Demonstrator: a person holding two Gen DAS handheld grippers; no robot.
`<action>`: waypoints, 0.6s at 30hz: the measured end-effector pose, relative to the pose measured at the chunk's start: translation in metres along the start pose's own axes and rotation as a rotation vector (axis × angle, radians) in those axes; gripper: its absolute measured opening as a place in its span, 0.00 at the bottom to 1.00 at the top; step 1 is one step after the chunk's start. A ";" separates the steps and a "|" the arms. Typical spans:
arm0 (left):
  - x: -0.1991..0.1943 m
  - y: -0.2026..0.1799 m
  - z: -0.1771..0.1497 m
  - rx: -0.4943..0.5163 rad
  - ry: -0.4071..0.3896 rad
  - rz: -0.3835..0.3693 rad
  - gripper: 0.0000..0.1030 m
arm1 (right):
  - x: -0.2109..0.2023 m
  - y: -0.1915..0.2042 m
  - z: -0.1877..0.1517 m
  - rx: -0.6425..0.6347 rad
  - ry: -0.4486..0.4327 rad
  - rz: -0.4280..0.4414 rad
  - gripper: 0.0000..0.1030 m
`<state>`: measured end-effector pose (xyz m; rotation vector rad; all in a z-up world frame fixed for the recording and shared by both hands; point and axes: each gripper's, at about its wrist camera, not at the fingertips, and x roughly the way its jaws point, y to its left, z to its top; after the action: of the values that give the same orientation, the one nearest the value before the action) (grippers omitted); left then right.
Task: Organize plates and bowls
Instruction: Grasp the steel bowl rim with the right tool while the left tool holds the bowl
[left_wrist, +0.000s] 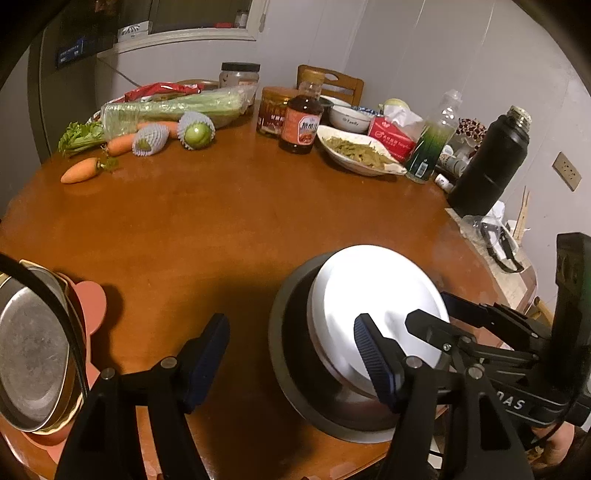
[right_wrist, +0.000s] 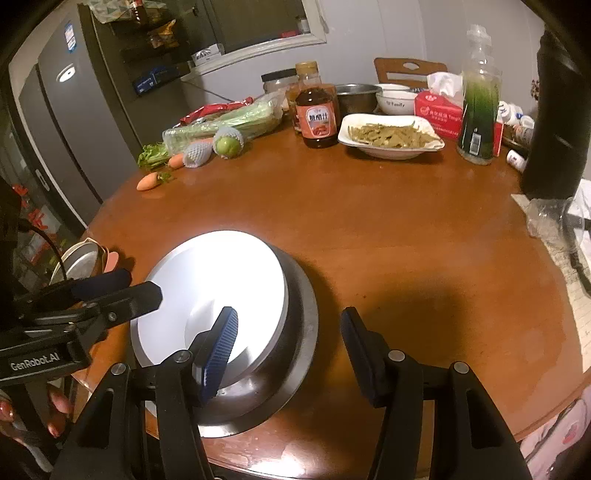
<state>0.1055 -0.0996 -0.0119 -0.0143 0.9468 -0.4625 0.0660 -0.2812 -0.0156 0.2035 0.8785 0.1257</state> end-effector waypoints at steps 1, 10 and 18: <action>0.002 0.000 0.000 -0.002 0.003 0.000 0.68 | 0.001 0.000 0.000 0.002 0.003 0.008 0.58; 0.011 0.002 -0.001 -0.010 0.031 -0.008 0.71 | 0.010 0.001 -0.003 0.017 0.035 0.047 0.58; 0.019 0.000 -0.003 -0.013 0.051 -0.030 0.71 | 0.014 0.002 -0.005 0.005 0.045 0.077 0.58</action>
<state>0.1125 -0.1061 -0.0281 -0.0287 1.0005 -0.4859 0.0709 -0.2757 -0.0284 0.2397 0.9165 0.2003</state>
